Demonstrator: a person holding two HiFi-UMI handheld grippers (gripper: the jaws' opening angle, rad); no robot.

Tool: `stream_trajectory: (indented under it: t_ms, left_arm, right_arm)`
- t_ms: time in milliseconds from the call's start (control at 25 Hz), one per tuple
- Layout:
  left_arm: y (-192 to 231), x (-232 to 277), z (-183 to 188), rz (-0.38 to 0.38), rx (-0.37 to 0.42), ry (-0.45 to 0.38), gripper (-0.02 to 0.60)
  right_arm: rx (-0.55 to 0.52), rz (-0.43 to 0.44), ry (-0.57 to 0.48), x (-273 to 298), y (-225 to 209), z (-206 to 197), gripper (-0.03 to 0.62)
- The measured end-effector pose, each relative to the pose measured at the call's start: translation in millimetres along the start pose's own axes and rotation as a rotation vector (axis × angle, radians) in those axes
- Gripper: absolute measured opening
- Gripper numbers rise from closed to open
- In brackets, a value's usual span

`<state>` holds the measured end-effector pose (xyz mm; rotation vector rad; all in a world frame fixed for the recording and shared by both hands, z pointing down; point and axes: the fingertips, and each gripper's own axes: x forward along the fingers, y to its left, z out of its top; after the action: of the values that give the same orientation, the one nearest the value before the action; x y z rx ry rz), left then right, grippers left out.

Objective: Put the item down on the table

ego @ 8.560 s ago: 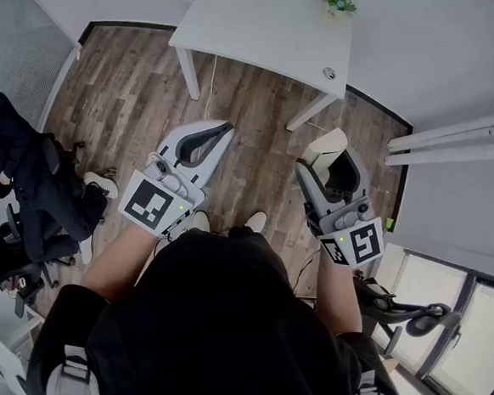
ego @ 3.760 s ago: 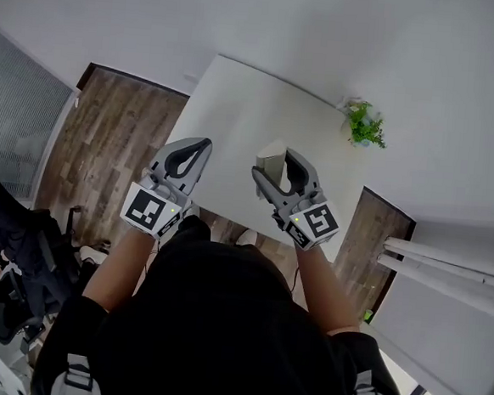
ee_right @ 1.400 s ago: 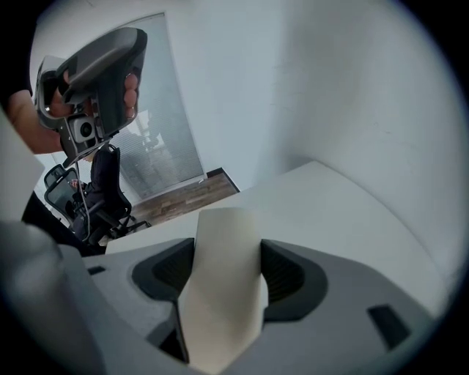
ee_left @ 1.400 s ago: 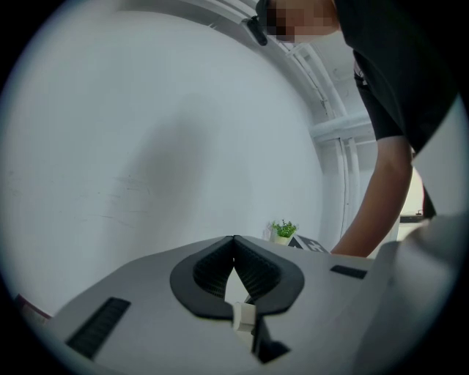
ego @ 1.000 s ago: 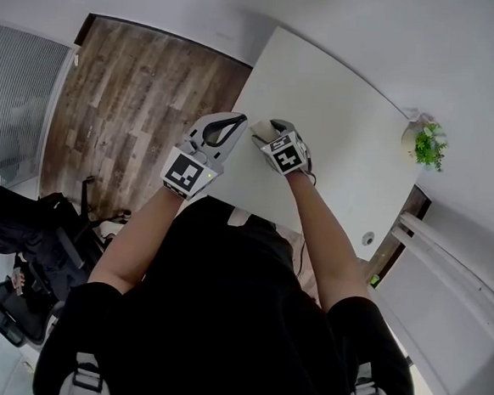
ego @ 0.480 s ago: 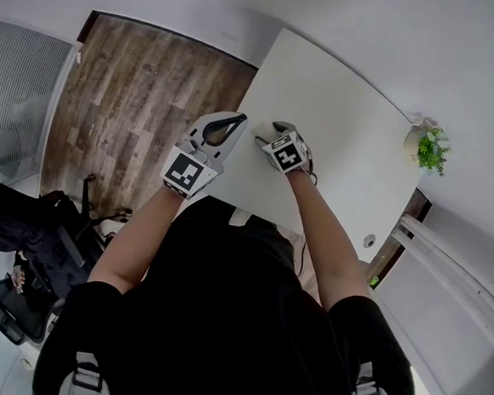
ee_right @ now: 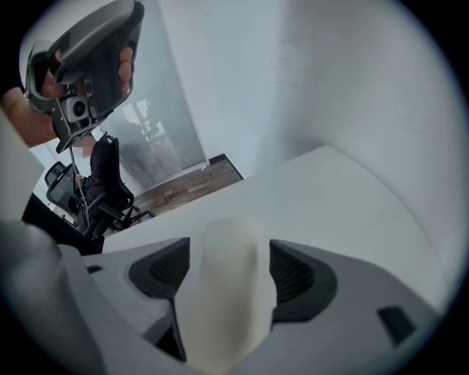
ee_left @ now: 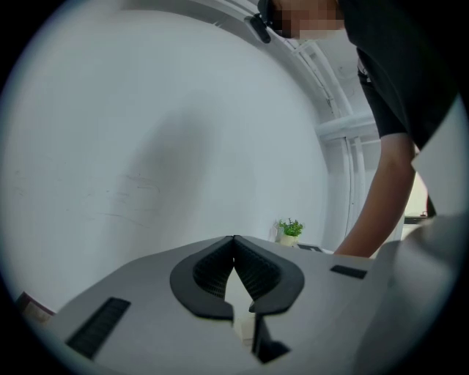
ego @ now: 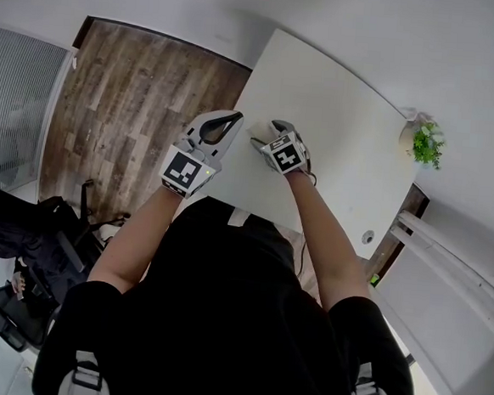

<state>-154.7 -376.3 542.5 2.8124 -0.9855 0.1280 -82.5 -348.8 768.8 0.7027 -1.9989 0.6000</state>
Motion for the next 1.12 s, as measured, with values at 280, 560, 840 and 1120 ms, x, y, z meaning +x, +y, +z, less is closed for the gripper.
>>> stream_trajectory:
  t_ms: [280, 560, 840, 1120]
  left_arm:
    - [-14.1, 2.3, 9.6, -0.030, 0.021, 0.000, -0.006]
    - [-46.8, 4.0, 18.0, -0.058, 0.028, 0.020, -0.006]
    - [-86.1, 0.4, 42.0, -0.050, 0.031, 0.003, -0.006]
    - [-143.7, -6.6, 75.9, -0.085, 0.052, -0.040, -0.006]
  right_arm:
    - [0.058, -0.071, -0.161, -50.8, -8.2, 24.9, 0.327]
    - [0.178, -0.063, -0.411, -132.2, -5.7, 39.1, 0.327]
    - [0.125, -0.082, -0.654, -234.8, 13.7, 41.8, 0.325]
    - [0.083, -0.092, -0.852, -337.4, 31.9, 28.7, 0.318]
